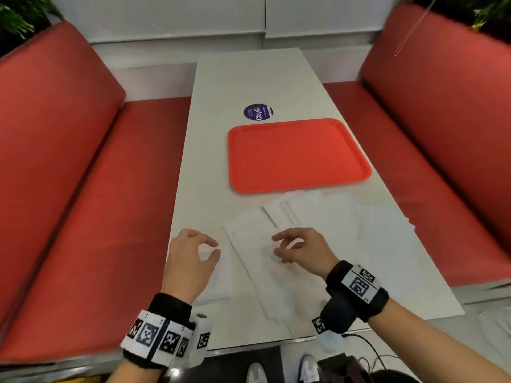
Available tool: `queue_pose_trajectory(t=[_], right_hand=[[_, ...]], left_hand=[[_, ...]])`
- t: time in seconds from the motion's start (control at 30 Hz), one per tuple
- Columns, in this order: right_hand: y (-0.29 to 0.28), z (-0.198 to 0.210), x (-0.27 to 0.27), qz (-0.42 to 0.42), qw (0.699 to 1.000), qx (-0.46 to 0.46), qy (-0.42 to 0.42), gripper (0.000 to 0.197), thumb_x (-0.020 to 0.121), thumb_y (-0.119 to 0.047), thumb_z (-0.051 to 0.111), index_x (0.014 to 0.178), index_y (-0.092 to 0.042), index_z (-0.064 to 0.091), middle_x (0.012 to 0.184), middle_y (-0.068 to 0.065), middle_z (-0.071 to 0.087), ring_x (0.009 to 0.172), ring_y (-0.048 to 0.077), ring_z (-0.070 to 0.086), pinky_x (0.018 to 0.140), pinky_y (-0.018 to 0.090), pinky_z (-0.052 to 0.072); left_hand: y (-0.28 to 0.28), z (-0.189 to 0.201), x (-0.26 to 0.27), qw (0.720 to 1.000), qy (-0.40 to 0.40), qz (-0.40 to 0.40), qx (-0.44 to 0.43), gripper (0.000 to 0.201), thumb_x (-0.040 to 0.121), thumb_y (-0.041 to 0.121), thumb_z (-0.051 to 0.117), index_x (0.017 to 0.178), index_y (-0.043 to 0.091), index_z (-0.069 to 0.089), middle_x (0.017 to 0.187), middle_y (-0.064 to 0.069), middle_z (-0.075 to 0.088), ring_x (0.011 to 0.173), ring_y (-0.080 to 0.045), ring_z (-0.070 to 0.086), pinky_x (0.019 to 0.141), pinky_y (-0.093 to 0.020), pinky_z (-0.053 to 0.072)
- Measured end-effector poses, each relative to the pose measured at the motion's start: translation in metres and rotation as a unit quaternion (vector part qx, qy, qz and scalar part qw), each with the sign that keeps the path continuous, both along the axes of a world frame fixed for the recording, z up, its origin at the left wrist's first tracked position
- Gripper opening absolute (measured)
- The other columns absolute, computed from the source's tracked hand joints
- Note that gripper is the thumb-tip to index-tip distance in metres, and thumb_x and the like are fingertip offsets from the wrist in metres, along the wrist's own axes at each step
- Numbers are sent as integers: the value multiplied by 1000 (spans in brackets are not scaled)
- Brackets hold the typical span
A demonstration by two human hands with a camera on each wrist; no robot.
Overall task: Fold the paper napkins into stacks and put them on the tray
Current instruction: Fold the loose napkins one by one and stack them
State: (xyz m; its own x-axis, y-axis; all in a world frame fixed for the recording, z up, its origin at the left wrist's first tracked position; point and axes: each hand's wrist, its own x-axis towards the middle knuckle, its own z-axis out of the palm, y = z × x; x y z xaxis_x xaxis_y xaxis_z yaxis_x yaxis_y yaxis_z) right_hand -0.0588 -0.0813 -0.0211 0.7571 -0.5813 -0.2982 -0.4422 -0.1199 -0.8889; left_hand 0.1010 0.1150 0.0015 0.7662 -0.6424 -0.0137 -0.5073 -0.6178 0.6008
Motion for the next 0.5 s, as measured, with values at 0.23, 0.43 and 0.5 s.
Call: queue_pose_trajectory(t=[0.23, 0.43, 0.5], right_hand=[[-103, -12, -110, -134, 961, -161, 183, 29, 74, -24, 83, 102, -22, 74, 114, 7, 64, 91, 19, 60, 76, 25, 42], [-117, -28, -152, -124, 935, -205, 260, 77, 61, -50, 86, 127, -18, 61, 139, 10, 48, 130, 26, 42, 110, 36, 33], [-108, -27, -150, -111, 925, -226, 286, 87, 62, -59, 82, 133, -17, 54, 144, 9, 40, 134, 27, 35, 109, 37, 34]], left_hand=[[-102, -7, -64, 983, 123, -118, -71, 7, 86, 17, 70, 93, 18, 73, 99, 7, 63, 88, -6, 60, 75, -16, 46], [-198, -28, -129, 949, 197, -246, 4, 20, 88, 11, 65, 108, 10, 68, 106, -5, 67, 87, -17, 62, 78, -21, 50], [-220, -32, -146, 940, 206, -271, 31, 24, 88, 9, 64, 112, 8, 66, 106, -7, 65, 84, -16, 58, 78, -20, 47]])
